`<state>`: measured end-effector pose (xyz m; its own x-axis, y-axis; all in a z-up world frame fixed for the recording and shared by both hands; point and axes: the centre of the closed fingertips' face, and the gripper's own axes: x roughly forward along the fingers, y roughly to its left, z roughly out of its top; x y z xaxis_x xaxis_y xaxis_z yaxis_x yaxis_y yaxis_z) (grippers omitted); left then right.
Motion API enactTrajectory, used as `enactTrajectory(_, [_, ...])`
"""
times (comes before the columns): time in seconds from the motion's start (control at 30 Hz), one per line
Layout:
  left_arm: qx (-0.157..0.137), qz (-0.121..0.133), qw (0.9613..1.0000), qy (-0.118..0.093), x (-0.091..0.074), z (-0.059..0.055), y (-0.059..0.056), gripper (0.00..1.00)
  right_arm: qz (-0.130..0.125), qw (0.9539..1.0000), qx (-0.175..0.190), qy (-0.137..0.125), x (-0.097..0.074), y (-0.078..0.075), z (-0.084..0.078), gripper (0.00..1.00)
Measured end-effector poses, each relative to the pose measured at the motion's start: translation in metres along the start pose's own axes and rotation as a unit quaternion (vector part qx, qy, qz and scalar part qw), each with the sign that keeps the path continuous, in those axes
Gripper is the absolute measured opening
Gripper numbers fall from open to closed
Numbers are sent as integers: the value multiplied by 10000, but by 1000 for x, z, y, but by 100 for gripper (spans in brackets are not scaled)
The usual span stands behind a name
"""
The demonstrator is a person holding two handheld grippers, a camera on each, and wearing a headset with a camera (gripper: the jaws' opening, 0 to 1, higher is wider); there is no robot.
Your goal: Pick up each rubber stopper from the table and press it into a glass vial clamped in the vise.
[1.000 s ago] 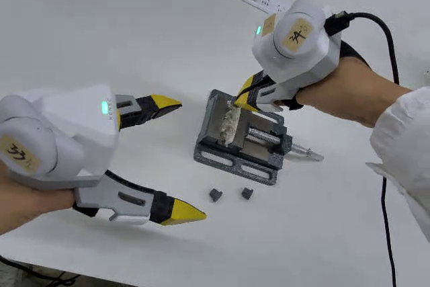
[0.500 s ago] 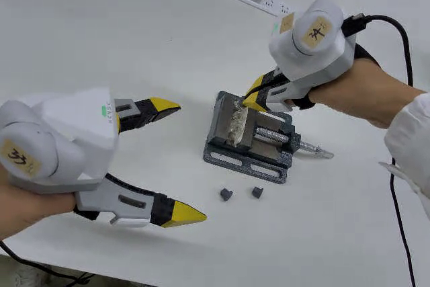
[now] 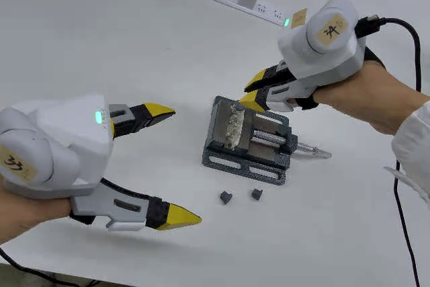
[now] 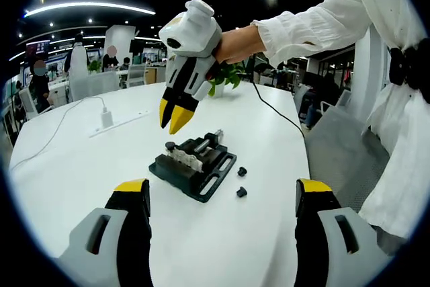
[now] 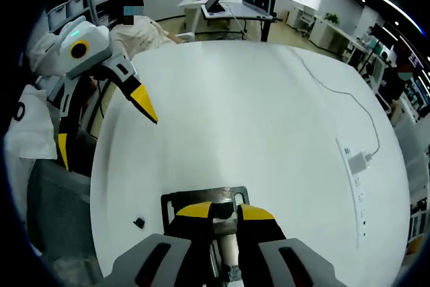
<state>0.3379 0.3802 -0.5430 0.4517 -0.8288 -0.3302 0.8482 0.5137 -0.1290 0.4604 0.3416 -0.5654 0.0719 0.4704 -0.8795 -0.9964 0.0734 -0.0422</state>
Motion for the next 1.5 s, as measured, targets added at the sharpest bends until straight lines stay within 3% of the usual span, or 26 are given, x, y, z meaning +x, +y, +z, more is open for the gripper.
enactTrajectory(0.27, [127, -34, 9999, 105, -4, 2, -1, 88, -200, 9986, 225, -430, -36, 7, 6, 22])
enactTrajectory(0.7, [459, -187, 9982, 346, -4, 5, -6, 86, -540, 9918, 641, -967, -81, 31, -18, 39])
enactTrajectory(1.1, [688, -237, 9958, 551, -4, 6, -8, 85, -637, 9844, 898, -1372, -94, 57, -41, 53])
enactTrajectory(1.5, [1016, -304, 9904, 886, -2, 3, -6, 82, -726, 9761, 995, -1792, -99, 75, -65, 69])
